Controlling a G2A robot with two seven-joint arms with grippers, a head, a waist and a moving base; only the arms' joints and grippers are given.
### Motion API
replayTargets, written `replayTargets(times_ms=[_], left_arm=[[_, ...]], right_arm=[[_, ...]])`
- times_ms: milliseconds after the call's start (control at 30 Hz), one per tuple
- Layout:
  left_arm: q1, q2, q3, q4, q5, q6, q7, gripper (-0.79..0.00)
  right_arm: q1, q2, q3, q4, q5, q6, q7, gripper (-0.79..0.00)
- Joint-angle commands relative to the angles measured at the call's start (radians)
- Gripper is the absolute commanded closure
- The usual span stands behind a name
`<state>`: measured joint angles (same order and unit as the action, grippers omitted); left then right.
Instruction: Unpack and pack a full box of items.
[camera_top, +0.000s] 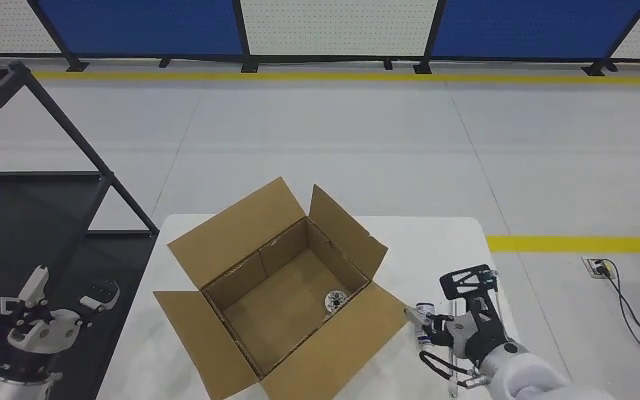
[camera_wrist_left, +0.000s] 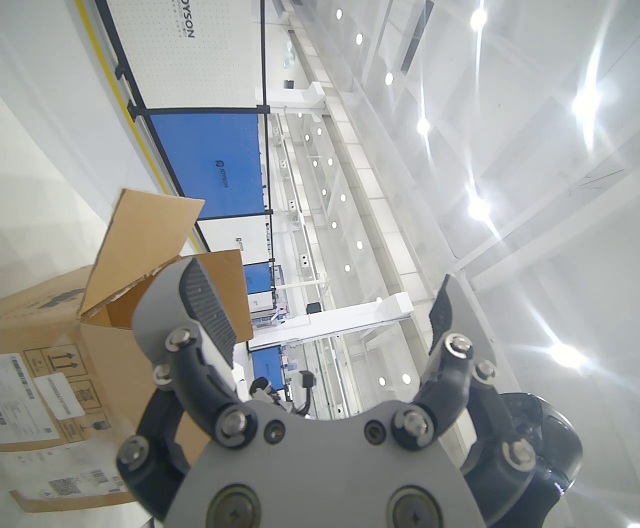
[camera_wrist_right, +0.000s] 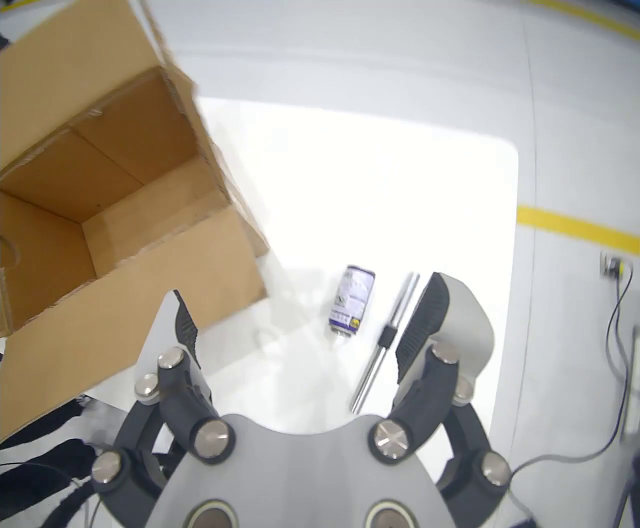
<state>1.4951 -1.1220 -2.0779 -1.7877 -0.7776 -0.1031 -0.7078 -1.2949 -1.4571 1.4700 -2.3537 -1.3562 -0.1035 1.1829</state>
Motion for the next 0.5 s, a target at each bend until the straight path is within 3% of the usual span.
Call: replayTargets(times_ms=[0, 133, 267, 467], left_arm=[[0.003, 0.001, 0.003, -0.007, 0.003, 0.002, -0.007, -0.785], [0.016, 0.0, 0.01, -0.013, 0.002, -0.01, -0.011, -0.785], [0.035, -0.001, 0.002, -0.007, -0.018, -0.022, -0.028, -0.785], [0.061, -0.003, -0.004, -0.002, -0.044, -0.033, -0.049, -0.785]], right_arm=[[0.058, 0.001, -0.077, 0.004, -0.032, -0.045, 0.025, -0.785], [0.188, -0.004, -0.25, 0.021, -0.068, -0.1, 0.147, -0.785], [0.36, -0.022, -0.42, 0.154, -0.099, -0.101, 0.261, -0.785], [0.595, -0.069, -0.547, 0.408, -0.008, 0.023, 0.338, -0.785]])
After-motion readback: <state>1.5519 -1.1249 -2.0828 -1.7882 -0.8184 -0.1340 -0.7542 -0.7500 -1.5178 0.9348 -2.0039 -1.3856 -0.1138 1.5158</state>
